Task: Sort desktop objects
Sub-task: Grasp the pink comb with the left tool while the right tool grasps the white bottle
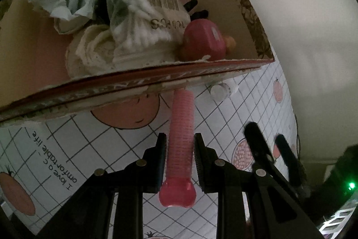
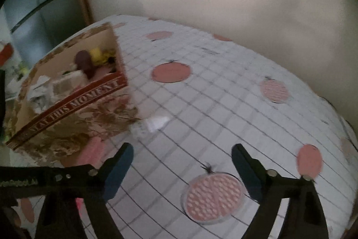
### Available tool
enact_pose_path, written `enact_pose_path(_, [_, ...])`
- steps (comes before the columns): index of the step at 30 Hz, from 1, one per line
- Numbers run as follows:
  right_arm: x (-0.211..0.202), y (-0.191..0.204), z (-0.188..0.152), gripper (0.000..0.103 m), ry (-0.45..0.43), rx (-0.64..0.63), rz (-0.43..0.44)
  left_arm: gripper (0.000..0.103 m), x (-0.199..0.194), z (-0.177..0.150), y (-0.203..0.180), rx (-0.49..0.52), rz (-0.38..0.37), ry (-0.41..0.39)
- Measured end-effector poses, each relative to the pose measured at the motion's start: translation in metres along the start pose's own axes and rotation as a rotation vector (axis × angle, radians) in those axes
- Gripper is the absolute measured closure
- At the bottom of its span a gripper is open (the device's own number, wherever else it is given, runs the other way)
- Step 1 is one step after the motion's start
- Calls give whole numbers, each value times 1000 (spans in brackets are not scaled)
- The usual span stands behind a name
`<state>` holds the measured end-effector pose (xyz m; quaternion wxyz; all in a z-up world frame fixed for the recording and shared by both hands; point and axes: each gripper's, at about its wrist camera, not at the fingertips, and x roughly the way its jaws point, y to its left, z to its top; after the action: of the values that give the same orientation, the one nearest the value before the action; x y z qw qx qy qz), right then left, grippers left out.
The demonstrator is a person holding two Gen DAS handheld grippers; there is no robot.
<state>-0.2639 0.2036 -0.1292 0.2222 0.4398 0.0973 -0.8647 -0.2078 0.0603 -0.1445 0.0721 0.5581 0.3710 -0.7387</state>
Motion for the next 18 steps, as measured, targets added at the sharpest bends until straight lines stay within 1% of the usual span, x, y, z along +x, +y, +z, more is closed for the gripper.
enact_pose_path(4, [14, 5, 5, 19, 4, -56, 61, 78, 1, -1, -2, -18, 2, 6])
enact_pose_path(7, [23, 10, 7, 21, 9, -84, 91, 78, 3, -2, -3, -31, -6, 13])
enact_pose_path(9, [29, 10, 10, 22, 10, -89, 102, 78, 5, -2, -3, -46, -18, 20])
enact_pose_path(13, [38, 13, 12, 28, 20, -106, 122, 78, 6, -2, -4, -62, -31, 28])
enact_pose_path(15, [42, 13, 14, 28, 25, -109, 125, 78, 5, -2, -4, -72, -37, 28])
enact_pose_path(18, [49, 10, 16, 28, 38, -79, 149, 78, 5, -3, -6, -78, -42, 30])
